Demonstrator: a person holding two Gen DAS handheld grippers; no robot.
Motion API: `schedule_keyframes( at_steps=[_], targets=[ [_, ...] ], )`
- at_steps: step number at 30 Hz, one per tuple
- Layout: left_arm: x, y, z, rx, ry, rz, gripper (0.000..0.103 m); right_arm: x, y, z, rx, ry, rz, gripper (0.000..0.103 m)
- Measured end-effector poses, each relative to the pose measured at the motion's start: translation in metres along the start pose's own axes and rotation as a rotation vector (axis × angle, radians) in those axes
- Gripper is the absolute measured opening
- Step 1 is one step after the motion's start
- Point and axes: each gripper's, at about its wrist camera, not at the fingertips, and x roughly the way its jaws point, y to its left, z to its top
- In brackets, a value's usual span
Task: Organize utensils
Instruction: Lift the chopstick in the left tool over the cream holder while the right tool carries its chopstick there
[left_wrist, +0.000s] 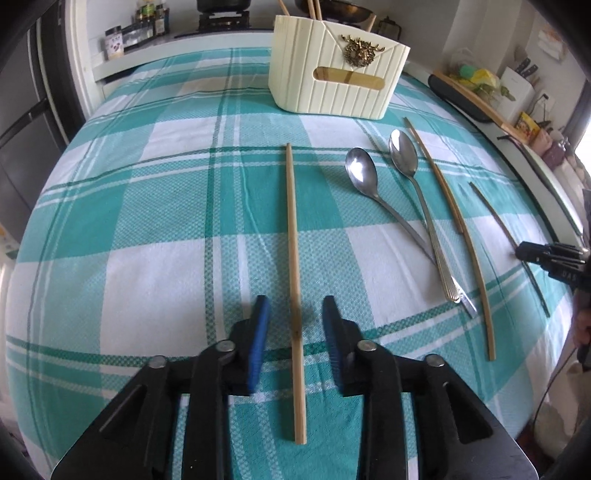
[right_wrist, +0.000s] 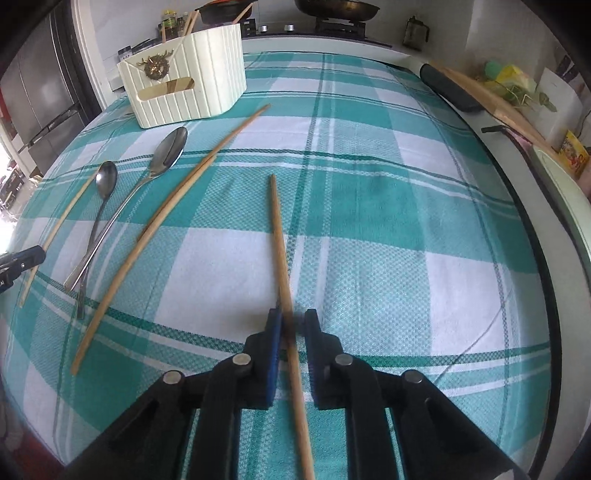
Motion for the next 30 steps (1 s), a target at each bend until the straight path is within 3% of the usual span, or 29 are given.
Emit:
schedule_keyframes(
  at_steps=[2, 3, 7, 10, 11, 12, 13, 14, 17, 22, 26, 30],
  targets=[
    [0.005, 0.003, 0.011, 0.009, 0.014, -0.019, 0.061, 0.003, 0.000, 0.008, -0.006, 0.039, 0.040, 0.042],
    [0.009, 0.005, 0.018, 0.021, 0.020, -0.023, 0.061, 0.006, 0.002, 0.013, -0.028, 0.060, 0.051, 0.048],
    [0.032, 0.008, 0.048, 0.068, 0.061, -0.016, 0.059, 0.019, 0.015, 0.033, -0.110, 0.099, 0.035, 0.048],
    [0.047, 0.003, 0.072, 0.113, 0.099, 0.020, 0.056, 0.029, 0.014, 0.054, -0.099, 0.109, 0.020, 0.045],
    [0.052, 0.000, 0.079, 0.131, 0.107, 0.038, 0.050, 0.033, 0.013, 0.063, -0.090, 0.110, 0.016, 0.034],
    [0.056, 0.000, 0.086, 0.141, 0.111, 0.057, 0.037, 0.036, 0.012, 0.072, -0.086, 0.110, 0.012, 0.019],
    [0.059, -0.001, 0.092, 0.143, 0.110, 0.061, 0.027, 0.041, 0.010, 0.080, -0.076, 0.121, 0.021, 0.011],
    [0.061, -0.001, 0.097, 0.137, 0.112, 0.053, 0.006, 0.046, 0.008, 0.088, -0.053, 0.123, 0.038, 0.006],
    [0.062, 0.001, 0.103, 0.106, 0.099, 0.043, 0.004, 0.049, 0.002, 0.103, 0.000, 0.090, 0.052, 0.006],
    [0.007, 0.006, 0.095, 0.051, -0.060, -0.032, 0.004, -0.012, 0.000, 0.104, 0.039, -0.111, 0.143, 0.006],
    [-0.056, 0.007, 0.090, 0.036, -0.209, -0.105, 0.004, -0.084, 0.011, 0.094, -0.028, -0.290, 0.162, 0.006],
    [-0.097, 0.006, 0.090, 0.039, -0.301, -0.139, 0.004, -0.134, 0.017, 0.093, -0.062, -0.408, 0.159, 0.006]
  ],
)
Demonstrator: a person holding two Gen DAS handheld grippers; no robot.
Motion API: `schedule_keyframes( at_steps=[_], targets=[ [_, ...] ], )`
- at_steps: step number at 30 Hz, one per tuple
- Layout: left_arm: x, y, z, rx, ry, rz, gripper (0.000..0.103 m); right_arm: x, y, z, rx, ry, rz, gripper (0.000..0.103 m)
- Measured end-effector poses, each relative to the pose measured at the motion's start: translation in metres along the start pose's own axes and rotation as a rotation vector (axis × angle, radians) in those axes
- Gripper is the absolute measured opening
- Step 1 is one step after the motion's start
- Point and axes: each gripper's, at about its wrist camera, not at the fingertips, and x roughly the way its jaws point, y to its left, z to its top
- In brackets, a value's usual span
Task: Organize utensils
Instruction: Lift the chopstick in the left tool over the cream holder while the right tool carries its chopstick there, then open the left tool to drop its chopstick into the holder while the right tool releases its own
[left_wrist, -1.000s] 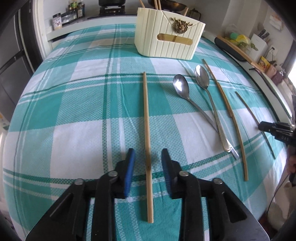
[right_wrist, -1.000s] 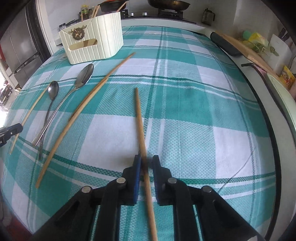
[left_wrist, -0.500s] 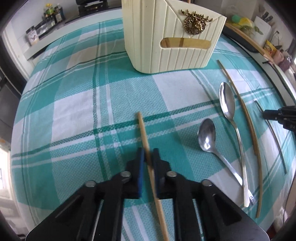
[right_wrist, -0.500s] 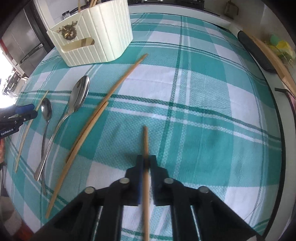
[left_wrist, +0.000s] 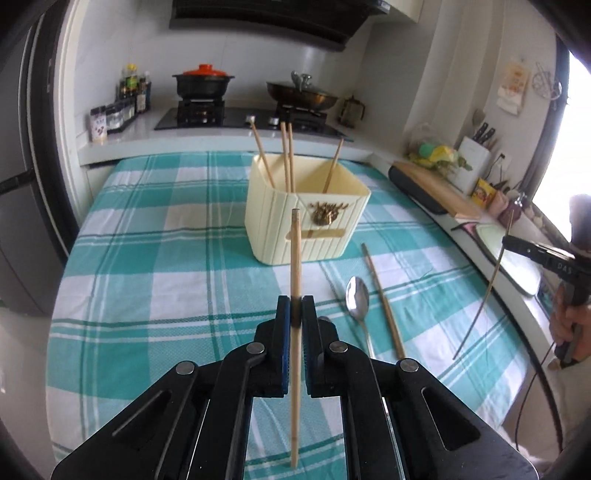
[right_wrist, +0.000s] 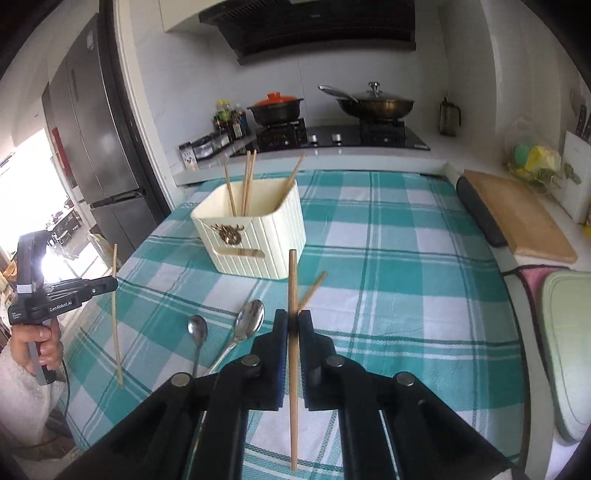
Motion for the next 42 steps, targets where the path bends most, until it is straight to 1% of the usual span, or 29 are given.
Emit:
schedule_keyframes(
  at_steps=[2, 6, 10, 13, 17, 19, 21, 24, 25, 27, 28, 30, 31, 33, 35, 36, 37, 38, 39, 40, 41, 42],
  targets=[
    [-0.008, -0.002, 0.009, -0.004, -0.030, -0.013, 0.004, -0.012, 0.003, 0.011, -0.005, -0.047, -0.005, 0.006],
    [-0.021, -0.004, 0.035, -0.013, -0.094, -0.056, 0.004, -0.018, 0.008, 0.040, -0.008, -0.129, -0.015, 0.006],
    [-0.026, -0.006, 0.077, 0.016, -0.162, -0.054, 0.004, -0.007, 0.009, 0.084, 0.018, -0.166, 0.004, 0.006],
    [-0.026, -0.006, 0.112, 0.016, -0.219, -0.053, 0.004, 0.003, 0.016, 0.123, 0.005, -0.190, 0.002, 0.006],
    [-0.019, -0.009, 0.153, 0.041, -0.339, -0.003, 0.004, 0.012, 0.033, 0.169, -0.027, -0.260, -0.001, 0.006],
    [-0.012, -0.010, 0.168, 0.042, -0.401, 0.018, 0.004, 0.019, 0.041, 0.188, -0.041, -0.304, -0.006, 0.006],
    [0.000, -0.011, 0.179, 0.048, -0.458, 0.054, 0.004, 0.029, 0.048, 0.201, -0.046, -0.346, -0.004, 0.006],
    [0.030, -0.010, 0.186, 0.050, -0.491, 0.110, 0.004, 0.050, 0.060, 0.209, -0.083, -0.410, -0.045, 0.006],
    [0.043, -0.009, 0.186, 0.046, -0.484, 0.122, 0.004, 0.060, 0.063, 0.209, -0.090, -0.419, -0.063, 0.006],
    [0.068, -0.005, 0.183, 0.026, -0.444, 0.135, 0.004, 0.083, 0.067, 0.206, -0.094, -0.411, -0.089, 0.006],
    [0.081, -0.003, 0.180, 0.015, -0.413, 0.137, 0.004, 0.095, 0.068, 0.202, -0.094, -0.396, -0.092, 0.006],
    [0.104, 0.002, 0.174, -0.008, -0.346, 0.132, 0.004, 0.122, 0.071, 0.194, -0.092, -0.333, -0.086, 0.006],
    [0.114, 0.004, 0.170, -0.019, -0.309, 0.123, 0.004, 0.136, 0.070, 0.190, -0.088, -0.286, -0.071, 0.006],
    [0.132, 0.010, 0.164, -0.044, -0.227, 0.098, 0.004, 0.167, 0.068, 0.180, -0.077, -0.163, -0.028, 0.006],
    [0.148, 0.013, 0.162, -0.080, -0.130, 0.053, 0.004, 0.197, 0.068, 0.171, -0.071, -0.033, 0.000, 0.006],
    [0.154, 0.015, 0.161, -0.102, -0.083, 0.049, 0.005, 0.210, 0.068, 0.167, -0.071, 0.027, -0.007, 0.007],
    [0.159, 0.017, 0.160, -0.122, -0.045, 0.057, 0.007, 0.219, 0.069, 0.162, -0.076, 0.073, -0.032, 0.007],
    [0.159, 0.019, 0.158, -0.139, -0.016, 0.056, 0.018, 0.225, 0.069, 0.158, -0.077, 0.114, -0.050, 0.009],
    [0.156, 0.018, 0.153, -0.150, -0.001, 0.048, 0.036, 0.228, 0.069, 0.155, -0.070, 0.137, -0.041, 0.015],
    [0.150, 0.018, 0.149, -0.155, 0.000, 0.043, 0.044, 0.225, 0.068, 0.153, -0.059, 0.140, -0.022, 0.020],
    [0.143, 0.017, 0.145, -0.151, -0.002, 0.050, 0.056, 0.216, 0.067, 0.151, -0.051, 0.122, -0.006, 0.033],
    [0.135, 0.016, 0.140, -0.138, 0.002, 0.064, 0.063, 0.204, 0.066, 0.149, -0.048, 0.091, 0.003, 0.046]
  ],
)
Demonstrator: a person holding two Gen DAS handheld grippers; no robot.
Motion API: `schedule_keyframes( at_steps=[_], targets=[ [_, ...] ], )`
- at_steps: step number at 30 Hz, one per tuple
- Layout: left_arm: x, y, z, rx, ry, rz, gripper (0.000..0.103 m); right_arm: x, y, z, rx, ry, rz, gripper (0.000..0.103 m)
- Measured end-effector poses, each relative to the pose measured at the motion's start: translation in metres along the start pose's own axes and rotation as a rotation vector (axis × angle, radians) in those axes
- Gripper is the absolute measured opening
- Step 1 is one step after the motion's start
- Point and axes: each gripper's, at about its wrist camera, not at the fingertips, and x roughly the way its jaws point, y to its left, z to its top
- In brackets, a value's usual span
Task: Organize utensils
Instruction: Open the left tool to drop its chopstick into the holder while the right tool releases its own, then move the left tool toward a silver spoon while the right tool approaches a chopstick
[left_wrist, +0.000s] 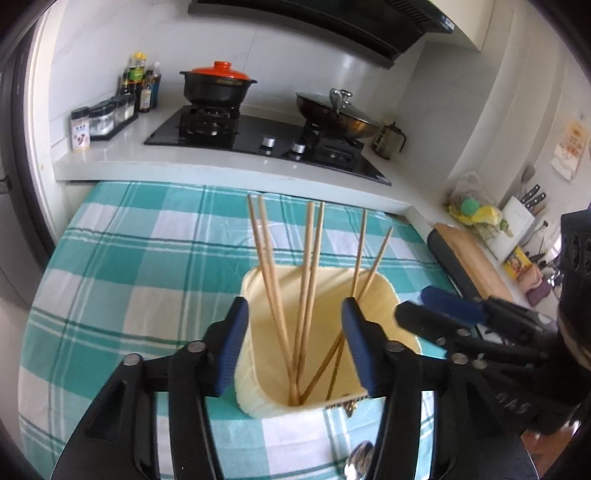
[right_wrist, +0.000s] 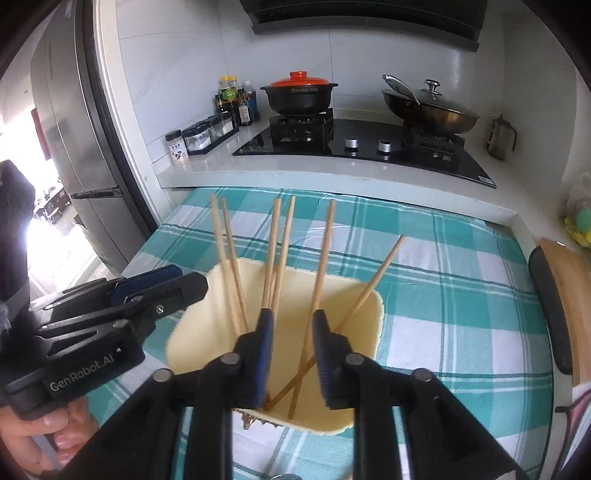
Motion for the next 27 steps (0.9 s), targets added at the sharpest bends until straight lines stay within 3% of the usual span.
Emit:
schedule_keyframes(
  at_steps=[3, 6, 11, 16, 19, 27],
  targets=[
    [-0.023, 0.005, -0.023, 0.049, 0.049, 0.011, 0.073, -0.038, -0.008, -0.017, -0.009, -0.069, 0.006, 0.054],
    [-0.044, 0.015, -0.063, 0.067, 0.106, 0.022, 0.084, -0.063, -0.020, -0.056, -0.035, -0.041, -0.040, 0.057],
    [-0.063, 0.032, -0.156, 0.028, 0.172, 0.062, 0.086, -0.082, -0.045, -0.168, -0.035, 0.056, -0.167, 0.058],
    [-0.057, 0.043, -0.219, -0.050, 0.165, 0.155, 0.086, -0.092, -0.068, -0.270, 0.128, 0.103, -0.239, 0.058],
    [-0.045, 0.040, -0.233, -0.049, 0.192, 0.184, 0.086, -0.097, -0.070, -0.295, 0.165, 0.093, -0.295, 0.058],
    [-0.037, 0.018, -0.250, 0.090, 0.170, 0.269, 0.094, -0.081, -0.063, -0.310, 0.130, 0.117, -0.336, 0.058]
  ],
)
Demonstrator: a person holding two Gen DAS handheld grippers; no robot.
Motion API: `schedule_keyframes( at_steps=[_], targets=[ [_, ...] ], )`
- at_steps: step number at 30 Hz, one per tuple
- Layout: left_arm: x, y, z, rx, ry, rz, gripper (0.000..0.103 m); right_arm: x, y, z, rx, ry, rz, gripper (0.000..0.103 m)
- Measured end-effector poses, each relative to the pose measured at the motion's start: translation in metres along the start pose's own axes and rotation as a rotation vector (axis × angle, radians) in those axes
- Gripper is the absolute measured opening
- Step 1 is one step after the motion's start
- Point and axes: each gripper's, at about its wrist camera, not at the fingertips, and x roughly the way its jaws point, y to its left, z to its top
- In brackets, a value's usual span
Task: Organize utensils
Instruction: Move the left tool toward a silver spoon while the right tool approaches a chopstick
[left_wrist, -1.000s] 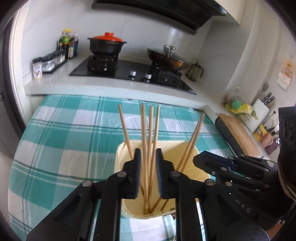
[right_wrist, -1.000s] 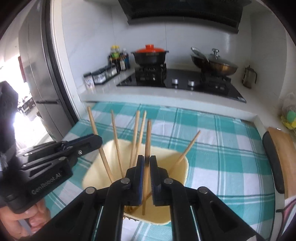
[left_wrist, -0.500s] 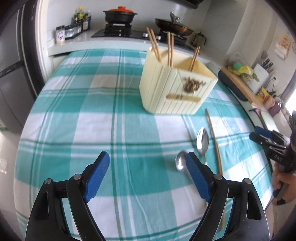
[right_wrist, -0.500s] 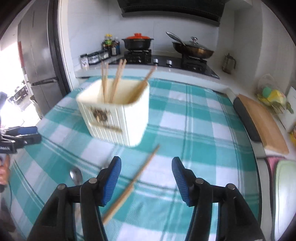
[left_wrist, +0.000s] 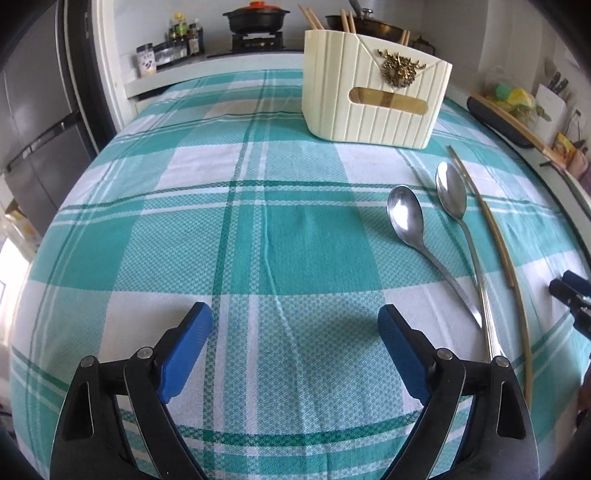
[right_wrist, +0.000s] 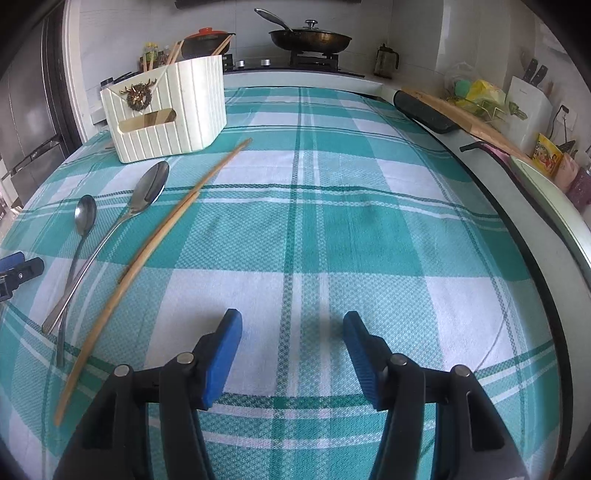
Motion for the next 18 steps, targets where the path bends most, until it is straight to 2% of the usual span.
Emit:
schedule_keyframes(
  at_steps=[10, 14, 16, 18],
  targets=[
    [0.002, -0.001, -0.001, 0.004, 0.004, -0.003, 0.099, 0.001, -0.002, 0.002, 0.019, 0.002, 0.012, 0.059],
    [-0.004, 0.000, -0.002, -0.047, -0.021, 0.037, 0.099, 0.002, -0.001, 0.002, 0.019, 0.001, 0.011, 0.059],
    [-0.010, -0.003, 0.001, -0.095, -0.050, -0.024, 0.099, 0.002, -0.001, 0.002, 0.018, 0.001, 0.011, 0.059],
    [-0.012, -0.014, 0.007, -0.110, -0.047, -0.081, 0.099, 0.002, -0.001, 0.003, 0.019, 0.001, 0.011, 0.059]
  ],
)
